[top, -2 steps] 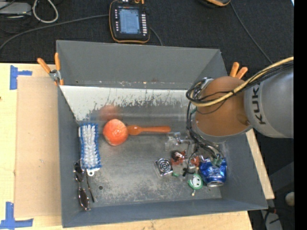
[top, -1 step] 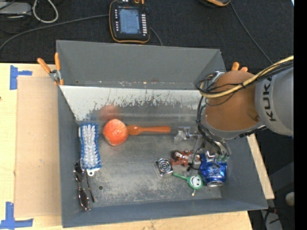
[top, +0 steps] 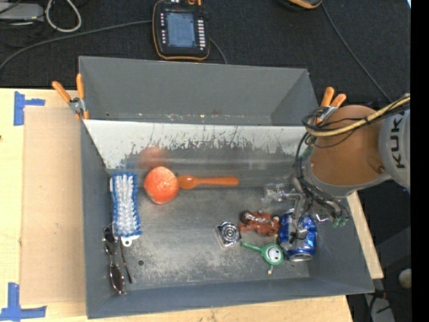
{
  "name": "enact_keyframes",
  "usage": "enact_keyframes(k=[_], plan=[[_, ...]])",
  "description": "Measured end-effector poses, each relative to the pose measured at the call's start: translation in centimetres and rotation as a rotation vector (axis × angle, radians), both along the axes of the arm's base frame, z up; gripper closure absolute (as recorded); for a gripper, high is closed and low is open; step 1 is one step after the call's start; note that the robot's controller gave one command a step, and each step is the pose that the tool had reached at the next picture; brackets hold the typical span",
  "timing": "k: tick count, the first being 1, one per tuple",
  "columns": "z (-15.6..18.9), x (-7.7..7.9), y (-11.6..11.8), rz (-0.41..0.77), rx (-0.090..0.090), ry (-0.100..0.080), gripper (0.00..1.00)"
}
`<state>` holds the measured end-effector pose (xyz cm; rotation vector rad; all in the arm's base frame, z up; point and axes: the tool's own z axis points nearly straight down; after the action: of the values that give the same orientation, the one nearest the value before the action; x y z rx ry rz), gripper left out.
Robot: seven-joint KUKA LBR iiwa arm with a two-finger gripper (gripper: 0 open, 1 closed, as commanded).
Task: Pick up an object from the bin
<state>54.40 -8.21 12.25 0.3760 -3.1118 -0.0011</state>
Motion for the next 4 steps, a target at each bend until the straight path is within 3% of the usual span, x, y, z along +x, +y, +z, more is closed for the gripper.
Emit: enact_keyframes(k=[1,2,4], plan=[[-5.4,3.1,0.4,-0.129,0.007,-0.013,0.00],[-5.3,2.6,3.4,-0.099,0.003,-0.006,1.00],[-4.8,2.5,3.4,-0.100,0.003,-0.003,1.00]])
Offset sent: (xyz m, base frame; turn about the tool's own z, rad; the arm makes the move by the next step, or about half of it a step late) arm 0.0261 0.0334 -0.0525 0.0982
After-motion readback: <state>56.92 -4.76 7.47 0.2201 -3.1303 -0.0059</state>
